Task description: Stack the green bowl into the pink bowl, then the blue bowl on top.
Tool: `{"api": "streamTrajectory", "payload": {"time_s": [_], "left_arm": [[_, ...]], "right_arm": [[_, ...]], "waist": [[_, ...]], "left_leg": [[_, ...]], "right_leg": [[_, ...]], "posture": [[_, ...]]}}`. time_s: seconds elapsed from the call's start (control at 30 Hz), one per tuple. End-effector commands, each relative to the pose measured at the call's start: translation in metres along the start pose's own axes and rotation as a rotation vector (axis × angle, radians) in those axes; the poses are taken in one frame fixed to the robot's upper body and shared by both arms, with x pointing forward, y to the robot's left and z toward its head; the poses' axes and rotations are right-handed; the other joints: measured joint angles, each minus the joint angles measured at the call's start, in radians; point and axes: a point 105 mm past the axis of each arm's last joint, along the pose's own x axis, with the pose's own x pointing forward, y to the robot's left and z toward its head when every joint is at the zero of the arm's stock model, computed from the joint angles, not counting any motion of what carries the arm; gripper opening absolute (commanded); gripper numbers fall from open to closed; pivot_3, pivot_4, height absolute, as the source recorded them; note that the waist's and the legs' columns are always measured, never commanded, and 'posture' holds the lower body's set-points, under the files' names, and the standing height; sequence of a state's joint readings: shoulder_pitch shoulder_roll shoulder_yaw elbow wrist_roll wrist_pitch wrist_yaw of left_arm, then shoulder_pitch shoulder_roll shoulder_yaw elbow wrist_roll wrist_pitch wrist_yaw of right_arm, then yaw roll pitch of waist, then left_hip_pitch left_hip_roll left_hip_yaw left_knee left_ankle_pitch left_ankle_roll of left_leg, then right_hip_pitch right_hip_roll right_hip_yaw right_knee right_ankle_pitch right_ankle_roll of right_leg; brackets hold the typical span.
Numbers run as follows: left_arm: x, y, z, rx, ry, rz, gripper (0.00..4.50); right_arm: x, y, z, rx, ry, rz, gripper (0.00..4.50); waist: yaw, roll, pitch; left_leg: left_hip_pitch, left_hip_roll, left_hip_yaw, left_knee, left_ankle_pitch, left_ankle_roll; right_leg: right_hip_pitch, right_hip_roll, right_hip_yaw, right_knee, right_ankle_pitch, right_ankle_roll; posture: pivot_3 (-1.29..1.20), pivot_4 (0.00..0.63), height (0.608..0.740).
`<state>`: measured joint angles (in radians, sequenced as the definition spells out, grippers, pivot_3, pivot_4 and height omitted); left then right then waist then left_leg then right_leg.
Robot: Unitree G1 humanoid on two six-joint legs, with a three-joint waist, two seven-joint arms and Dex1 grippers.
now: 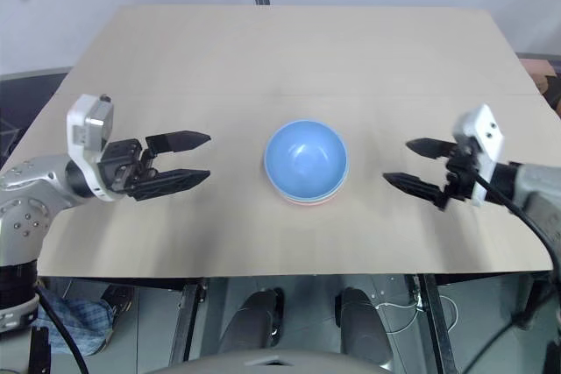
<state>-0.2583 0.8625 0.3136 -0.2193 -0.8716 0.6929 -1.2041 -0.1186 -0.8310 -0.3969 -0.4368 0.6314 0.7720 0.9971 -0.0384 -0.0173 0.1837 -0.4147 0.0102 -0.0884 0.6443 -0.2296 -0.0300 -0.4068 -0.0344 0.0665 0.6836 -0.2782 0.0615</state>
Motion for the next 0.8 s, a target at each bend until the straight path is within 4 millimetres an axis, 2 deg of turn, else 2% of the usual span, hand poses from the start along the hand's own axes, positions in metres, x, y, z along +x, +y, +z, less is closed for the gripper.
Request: {"api": "streamTrajectory", "payload": {"time_s": [0.03, 0.17, 0.33, 0.47, 0.8], "left_arm": [[-0.010, 0.003, 0.004, 0.046, 0.015, 0.043, 4.50], [-0.013, 0.005, 0.001, 0.037, 0.020, 0.055, 4.50], [-0.015, 0.006, 0.000, 0.031, 0.019, 0.058, 4.50], [-0.017, 0.005, -0.003, 0.033, 0.036, 0.050, 4.50], [-0.024, 0.001, -0.016, 0.046, 0.101, 0.058, 4.50]], "right_arm": [[-0.031, -0.007, 0.012, -0.126, -0.123, -0.069, 4.44], [-0.044, 0.004, -0.003, -0.121, -0.122, -0.023, 4.44], [-0.048, 0.016, -0.010, -0.132, -0.097, 0.053, 4.44], [-0.044, 0.025, -0.016, -0.166, -0.052, 0.123, 4.44], [-0.027, 0.023, -0.009, -0.215, -0.068, 0.155, 4.44]], "waist": [[-0.002, 0.000, 0.000], [-0.003, 0.000, 0.000], [-0.002, 0.000, 0.000], [-0.001, 0.000, 0.000], [-0.002, 0.000, 0.000]], "left_leg": [[0.001, 0.000, 0.000, 0.000, 0.000, 0.000], [0.003, 0.001, 0.000, 0.000, 0.000, 0.000], [0.003, 0.001, 0.000, 0.001, 0.000, 0.000], [0.003, 0.001, 0.000, 0.002, 0.000, 0.000], [0.003, 0.001, 0.000, 0.003, 0.000, 0.000]], "right_leg": [[0.001, 0.000, 0.000, 0.000, 0.000, 0.000], [0.003, 0.001, 0.000, 0.000, 0.000, 0.000], [0.004, 0.001, 0.000, -0.001, 0.000, 0.000], [0.004, 0.001, 0.000, -0.001, 0.000, 0.000], [0.004, 0.001, 0.000, -0.001, 0.000, 0.000]], "posture": [[0.00, 0.150, 0.740], [0.00, 0.150, 0.740], [0.00, 0.150, 0.740], [0.00, 0.150, 0.740], [0.00, 0.150, 0.740]]}}
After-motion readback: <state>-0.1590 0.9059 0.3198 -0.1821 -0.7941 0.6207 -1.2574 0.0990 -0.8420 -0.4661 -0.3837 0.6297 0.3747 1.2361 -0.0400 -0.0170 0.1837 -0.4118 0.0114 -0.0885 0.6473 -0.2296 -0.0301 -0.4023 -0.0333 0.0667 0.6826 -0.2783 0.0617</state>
